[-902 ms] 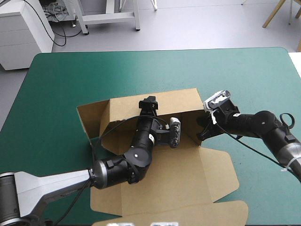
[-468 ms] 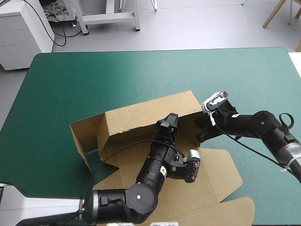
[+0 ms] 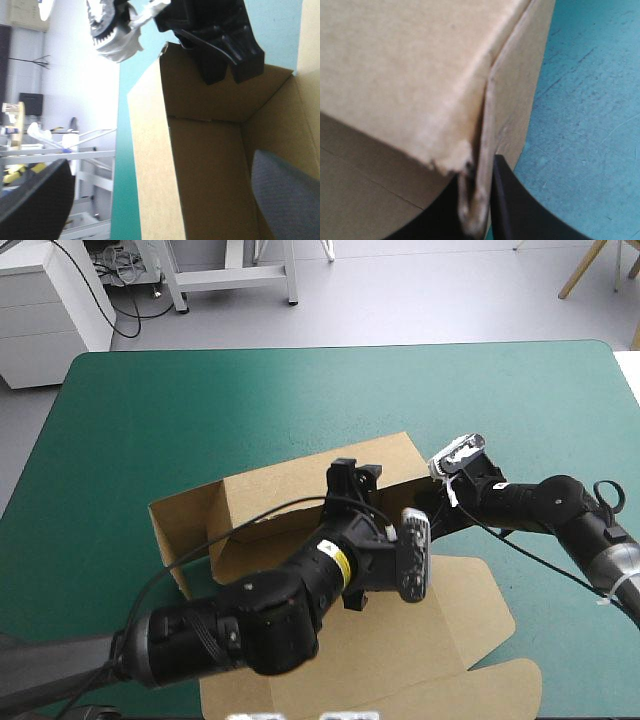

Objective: Fold the box

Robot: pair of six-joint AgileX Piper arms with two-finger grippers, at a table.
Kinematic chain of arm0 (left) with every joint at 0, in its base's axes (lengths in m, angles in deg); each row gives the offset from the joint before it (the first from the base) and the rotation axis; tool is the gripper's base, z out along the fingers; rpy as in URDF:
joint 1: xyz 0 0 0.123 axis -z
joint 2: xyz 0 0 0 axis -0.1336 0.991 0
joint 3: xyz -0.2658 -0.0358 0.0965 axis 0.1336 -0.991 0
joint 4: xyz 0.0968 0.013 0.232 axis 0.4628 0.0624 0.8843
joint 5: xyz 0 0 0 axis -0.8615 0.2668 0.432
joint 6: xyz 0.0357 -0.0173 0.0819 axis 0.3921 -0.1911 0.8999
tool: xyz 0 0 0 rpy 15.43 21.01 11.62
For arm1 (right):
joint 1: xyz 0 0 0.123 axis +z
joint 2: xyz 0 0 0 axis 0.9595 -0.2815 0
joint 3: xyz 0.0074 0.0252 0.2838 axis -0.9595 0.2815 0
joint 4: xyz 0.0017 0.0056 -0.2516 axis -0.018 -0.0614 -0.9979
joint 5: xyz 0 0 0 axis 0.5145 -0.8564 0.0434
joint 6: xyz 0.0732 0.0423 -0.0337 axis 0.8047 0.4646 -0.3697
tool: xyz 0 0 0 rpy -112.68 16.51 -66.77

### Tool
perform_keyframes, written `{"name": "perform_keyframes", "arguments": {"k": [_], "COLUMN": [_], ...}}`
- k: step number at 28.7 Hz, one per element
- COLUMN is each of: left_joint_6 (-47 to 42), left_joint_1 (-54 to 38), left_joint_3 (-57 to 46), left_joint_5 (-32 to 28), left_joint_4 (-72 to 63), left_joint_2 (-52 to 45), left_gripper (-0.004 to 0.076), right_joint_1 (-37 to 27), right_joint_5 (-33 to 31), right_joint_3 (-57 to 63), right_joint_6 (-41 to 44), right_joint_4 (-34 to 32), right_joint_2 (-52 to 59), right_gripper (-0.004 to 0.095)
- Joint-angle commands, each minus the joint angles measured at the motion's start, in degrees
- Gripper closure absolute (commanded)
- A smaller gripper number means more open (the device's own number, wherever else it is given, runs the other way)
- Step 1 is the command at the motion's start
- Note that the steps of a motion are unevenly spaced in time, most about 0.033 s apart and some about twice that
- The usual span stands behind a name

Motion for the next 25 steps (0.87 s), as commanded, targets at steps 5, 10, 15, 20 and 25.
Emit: {"name": "perform_keyframes", "arguments": {"k": [5,10,15,20,25], "left_joint_6": [11.6,15.2,17.0,17.0,16.5], "left_joint_1": [-15.1,-29.5,-43.8,-55.2,-66.5], "left_joint_3": [16.6,23.6,27.3,27.5,27.5], "left_joint_5": [1.7,7.8,14.3,15.9,17.2], "left_joint_4": [-21.1,-34.5,-43.8,-44.7,-45.8], "left_joint_2": [-2.4,-2.4,-2.6,-3.3,-3.7], "left_gripper": [0.0039,0.0039,0.0047,0.0097,0.0298], "right_joint_1": [0.2,0.2,0.2,0.2,0.2], "right_joint_5": [-2.2,-2.2,-2.2,-2.2,-1.9], "right_joint_3": [-1.4,-1.4,-1.4,-1.7,-5.8], "right_joint_6": [1.2,1.8,1.8,1.8,11.2], "right_joint_4": [1.4,0.6,0.6,0.0,-7.3], "right_joint_2": [1.6,1.6,1.6,1.7,1.7], "right_gripper": [0.0927,0.0927,0.0927,0.0927,0.0927]}}
